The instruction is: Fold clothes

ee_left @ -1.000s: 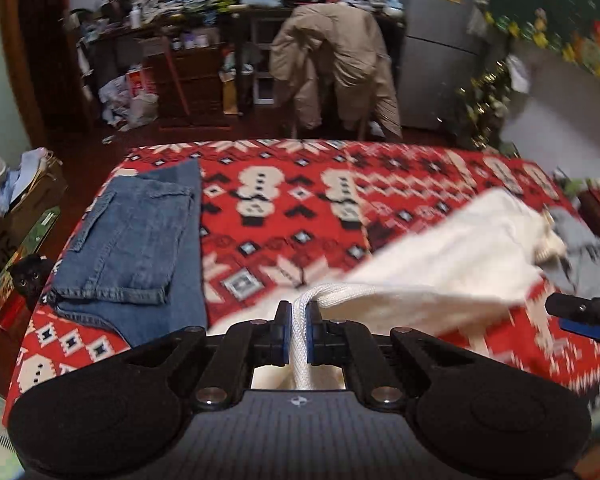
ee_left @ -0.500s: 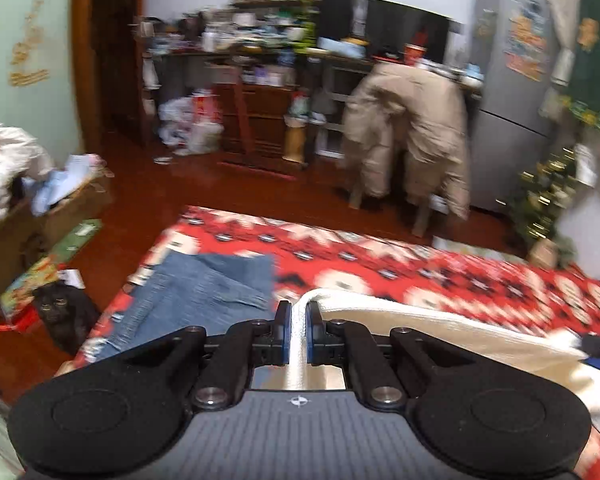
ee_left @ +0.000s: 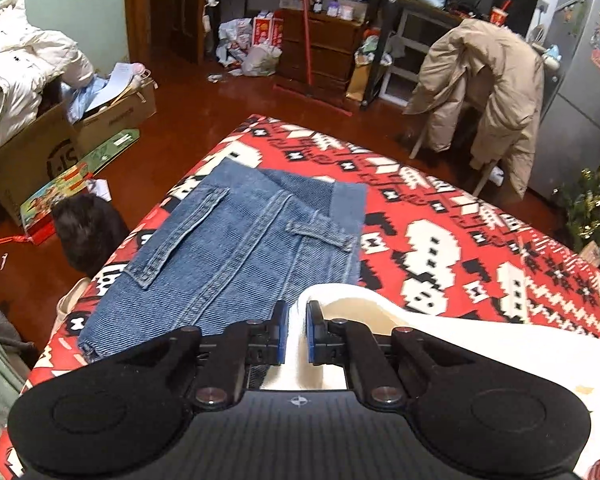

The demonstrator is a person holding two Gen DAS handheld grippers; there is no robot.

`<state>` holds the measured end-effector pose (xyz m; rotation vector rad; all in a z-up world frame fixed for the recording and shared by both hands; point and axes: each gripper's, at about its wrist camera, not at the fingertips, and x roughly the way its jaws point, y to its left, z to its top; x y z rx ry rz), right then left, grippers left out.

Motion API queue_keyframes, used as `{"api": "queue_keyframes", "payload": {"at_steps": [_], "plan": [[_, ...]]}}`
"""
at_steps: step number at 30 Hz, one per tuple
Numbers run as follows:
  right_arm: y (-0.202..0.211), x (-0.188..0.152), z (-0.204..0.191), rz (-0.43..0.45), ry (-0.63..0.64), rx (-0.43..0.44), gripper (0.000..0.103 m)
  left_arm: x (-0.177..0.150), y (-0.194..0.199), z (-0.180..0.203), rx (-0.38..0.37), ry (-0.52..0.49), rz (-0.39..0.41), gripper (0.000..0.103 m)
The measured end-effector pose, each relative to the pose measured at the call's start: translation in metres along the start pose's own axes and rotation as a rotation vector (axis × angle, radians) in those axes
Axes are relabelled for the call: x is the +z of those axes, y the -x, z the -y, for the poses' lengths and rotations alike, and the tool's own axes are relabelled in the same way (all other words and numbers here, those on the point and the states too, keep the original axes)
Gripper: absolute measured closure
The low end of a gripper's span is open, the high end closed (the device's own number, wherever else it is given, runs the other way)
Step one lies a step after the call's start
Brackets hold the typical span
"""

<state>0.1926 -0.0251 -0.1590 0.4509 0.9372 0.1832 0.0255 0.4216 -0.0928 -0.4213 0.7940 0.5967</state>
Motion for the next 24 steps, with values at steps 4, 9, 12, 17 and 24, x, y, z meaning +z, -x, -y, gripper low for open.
{"api": "queue_keyframes", "payload": {"at_steps": [4,9,12,17,24], "plan": [[-0.033,-0.007,0.012,-0.045,-0.098,0.019,0.05,-0.001,-0.002,0.003,-0.058,0.001,-0.006,0.093],[-0.041,-0.014,-0.006,-0.016,0.021,-0.018,0.064,-0.005,-0.005,0.01,-0.089,-0.02,-0.021,0.093],[-0.033,-0.019,-0.018,-0.003,0.072,-0.031,0.098,-0.008,-0.004,0.017,-0.09,-0.056,-0.013,0.093],[-0.002,-0.011,-0.025,0.144,0.09,-0.052,0.101,-0.015,-0.004,0.025,-0.118,-0.085,-0.026,0.088],[0.069,0.008,-0.036,0.434,0.236,-0.067,0.103,-0.018,0.014,0.042,-0.18,-0.155,-0.004,0.088]]}}
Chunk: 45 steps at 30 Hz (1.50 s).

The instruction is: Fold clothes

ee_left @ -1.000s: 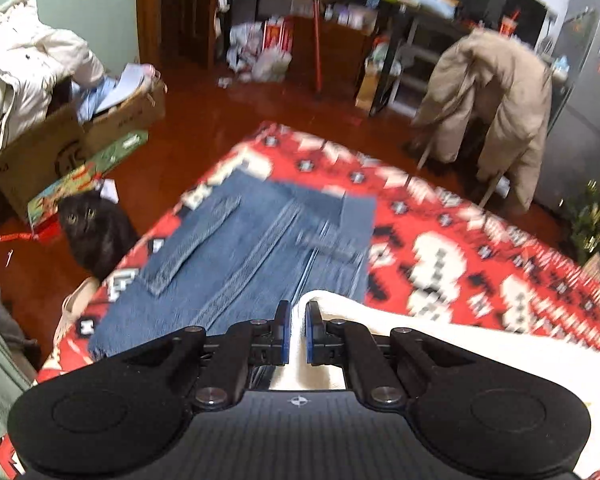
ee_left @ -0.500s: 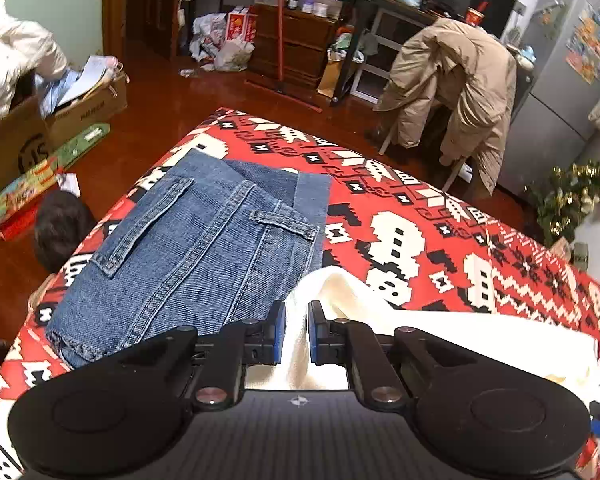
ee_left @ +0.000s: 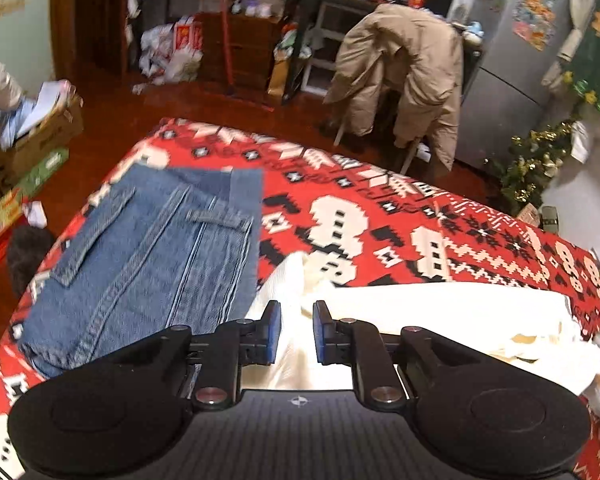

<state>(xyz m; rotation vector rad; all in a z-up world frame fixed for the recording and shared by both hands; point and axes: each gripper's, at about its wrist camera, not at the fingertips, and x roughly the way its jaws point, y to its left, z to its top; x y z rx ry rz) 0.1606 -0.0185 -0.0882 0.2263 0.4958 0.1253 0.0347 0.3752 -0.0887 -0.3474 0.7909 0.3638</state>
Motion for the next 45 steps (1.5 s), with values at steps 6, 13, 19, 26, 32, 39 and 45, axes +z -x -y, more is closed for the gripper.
{"api": "queue_keyframes", "payload": {"at_steps": [6,13,19,26,32,39,45], "plan": [[-0.031,-0.016,0.014,-0.332,-0.209,0.153,0.084,-0.004,0.018,0.025,-0.029,-0.102,0.034,0.077],[-0.042,-0.053,0.013,-0.503,-0.366,0.202,0.053,-0.02,0.009,0.07,-0.055,-0.318,0.05,0.054],[-0.048,-0.078,0.015,-0.588,-0.479,0.21,0.036,-0.034,-0.034,0.099,0.001,-0.499,0.032,0.051],[-0.069,-0.093,0.004,-0.609,-0.461,0.179,0.035,-0.037,-0.071,0.108,0.041,-0.56,0.041,0.051],[-0.08,-0.094,-0.003,-0.605,-0.432,0.172,0.053,-0.046,-0.074,0.108,-0.085,-0.657,-0.011,0.048],[-0.086,-0.094,-0.004,-0.6,-0.428,0.183,0.069,-0.052,-0.082,0.109,-0.043,-0.68,0.007,0.09],[-0.072,-0.083,-0.012,-0.507,-0.358,0.217,0.092,-0.05,-0.064,0.118,0.02,-0.64,0.084,0.099]]}}
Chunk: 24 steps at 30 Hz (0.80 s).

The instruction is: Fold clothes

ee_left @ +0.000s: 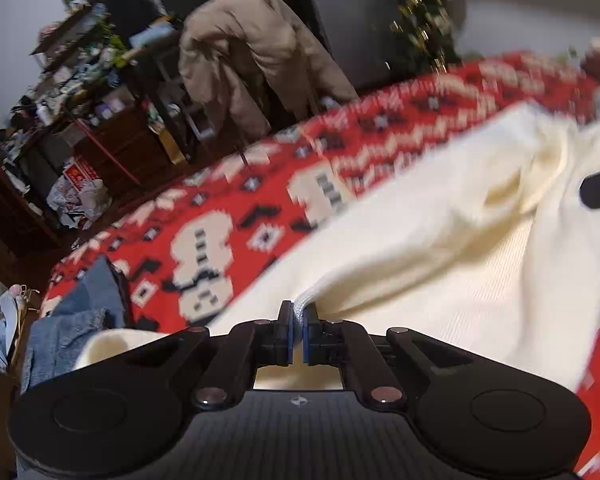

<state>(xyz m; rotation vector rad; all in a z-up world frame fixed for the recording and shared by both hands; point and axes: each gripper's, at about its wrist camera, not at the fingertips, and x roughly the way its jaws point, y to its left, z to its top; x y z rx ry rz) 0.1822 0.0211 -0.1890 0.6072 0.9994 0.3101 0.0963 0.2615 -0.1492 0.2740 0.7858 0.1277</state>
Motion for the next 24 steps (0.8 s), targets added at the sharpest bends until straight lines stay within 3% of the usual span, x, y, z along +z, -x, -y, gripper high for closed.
{"api": "queue_keyframes", "payload": {"at_steps": [8,11,15,17,20,24], "plan": [[0.056,0.021,-0.014,0.172,0.022,0.124,0.093,0.055,0.104,-0.07,-0.029,0.388,0.153,0.099],[0.093,0.032,-0.015,0.286,0.02,0.166,0.093,0.062,0.135,-0.091,-0.043,0.489,0.151,0.099],[0.14,0.042,-0.012,0.421,0.019,0.202,0.093,0.06,0.158,-0.122,-0.167,0.662,0.119,0.099],[0.159,0.045,-0.009,0.464,0.012,0.223,0.093,0.058,0.163,-0.129,-0.2,0.717,0.113,0.099],[0.168,0.049,-0.007,0.486,0.019,0.241,0.093,0.05,0.146,-0.13,-0.162,0.735,0.077,0.099],[0.133,0.047,-0.008,0.423,0.04,0.233,0.092,0.028,0.094,-0.123,-0.089,0.741,-0.024,0.099]]}}
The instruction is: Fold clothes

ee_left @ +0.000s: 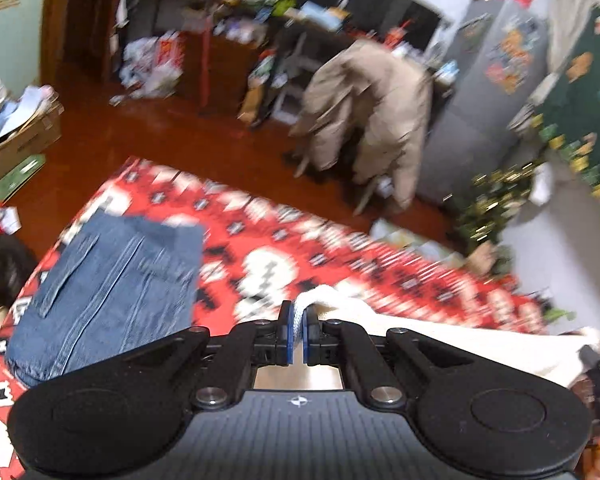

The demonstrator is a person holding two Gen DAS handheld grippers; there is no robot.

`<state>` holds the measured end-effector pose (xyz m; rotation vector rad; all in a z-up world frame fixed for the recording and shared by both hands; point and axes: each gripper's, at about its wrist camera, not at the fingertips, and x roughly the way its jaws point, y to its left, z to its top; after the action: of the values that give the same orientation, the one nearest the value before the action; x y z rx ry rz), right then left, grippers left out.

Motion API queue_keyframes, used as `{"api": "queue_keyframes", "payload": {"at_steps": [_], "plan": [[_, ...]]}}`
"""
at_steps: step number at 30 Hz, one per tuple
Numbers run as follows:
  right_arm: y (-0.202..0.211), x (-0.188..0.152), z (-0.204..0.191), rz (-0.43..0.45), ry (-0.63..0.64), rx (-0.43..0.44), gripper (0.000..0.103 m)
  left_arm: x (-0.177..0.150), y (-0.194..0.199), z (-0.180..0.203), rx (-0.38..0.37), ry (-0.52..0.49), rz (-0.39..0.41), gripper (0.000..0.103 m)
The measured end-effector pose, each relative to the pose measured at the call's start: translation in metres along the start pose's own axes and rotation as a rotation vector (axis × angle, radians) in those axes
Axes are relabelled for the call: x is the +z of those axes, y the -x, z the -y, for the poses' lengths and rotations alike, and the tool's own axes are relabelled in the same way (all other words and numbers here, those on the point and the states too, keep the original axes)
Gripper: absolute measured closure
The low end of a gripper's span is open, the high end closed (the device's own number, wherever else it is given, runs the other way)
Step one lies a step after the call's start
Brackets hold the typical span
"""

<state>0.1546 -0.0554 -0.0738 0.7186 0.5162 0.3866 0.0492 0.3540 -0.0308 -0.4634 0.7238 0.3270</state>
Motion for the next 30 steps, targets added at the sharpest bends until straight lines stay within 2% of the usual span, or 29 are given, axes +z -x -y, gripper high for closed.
{"api": "queue_keyframes", "payload": {"at_steps": [3,7,9,10,11,12,14,15,16,18,20,23,25,28,30], "plan": [[-0.034,-0.022,0.009,-0.064,0.011,-0.038,0.091,-0.008,-0.038,-0.018,0.056,0.009,-0.061,0.099],[-0.066,-0.045,0.02,-0.153,-0.003,-0.09,0.081,-0.017,-0.07,-0.036,0.08,0.015,-0.108,0.097],[-0.073,-0.05,0.023,-0.181,0.008,-0.111,0.078,-0.02,-0.075,-0.041,0.064,0.013,-0.123,0.091],[-0.074,-0.051,0.023,-0.194,0.019,-0.124,0.077,-0.021,-0.076,-0.041,0.049,0.006,-0.133,0.08],[-0.074,-0.051,0.022,-0.203,0.034,-0.13,0.071,-0.022,-0.076,-0.041,0.033,-0.001,-0.141,0.066],[-0.074,-0.05,0.021,-0.211,0.05,-0.134,0.064,-0.023,-0.073,-0.042,0.023,-0.005,-0.139,0.057],[-0.07,-0.05,0.015,-0.217,0.099,-0.14,0.055,-0.024,-0.065,-0.042,0.024,-0.02,-0.125,0.053],[-0.069,-0.049,0.012,-0.22,0.128,-0.147,0.046,-0.024,-0.061,-0.04,0.029,-0.027,-0.116,0.053],[-0.066,-0.048,0.007,-0.231,0.167,-0.16,0.041,-0.023,-0.057,-0.039,0.027,-0.04,-0.111,0.05],[-0.063,-0.049,0.004,-0.256,0.217,-0.167,0.022,-0.024,-0.048,-0.038,0.031,-0.049,-0.098,0.042],[-0.056,-0.05,0.001,-0.273,0.238,-0.183,0.02,-0.028,-0.039,-0.038,0.043,-0.046,-0.064,0.038],[-0.053,-0.057,-0.003,-0.299,0.32,-0.271,0.007,-0.035,-0.033,-0.039,0.017,-0.079,-0.034,0.027],[-0.051,-0.065,-0.007,-0.273,0.414,-0.327,0.001,-0.04,-0.034,-0.037,0.024,-0.123,-0.04,0.027],[-0.05,-0.076,-0.014,-0.244,0.563,-0.363,0.001,-0.053,-0.034,-0.035,0.07,-0.19,-0.03,0.026],[-0.052,-0.083,-0.017,-0.248,0.632,-0.357,0.001,-0.062,-0.034,-0.034,0.107,-0.236,-0.023,0.025]]}}
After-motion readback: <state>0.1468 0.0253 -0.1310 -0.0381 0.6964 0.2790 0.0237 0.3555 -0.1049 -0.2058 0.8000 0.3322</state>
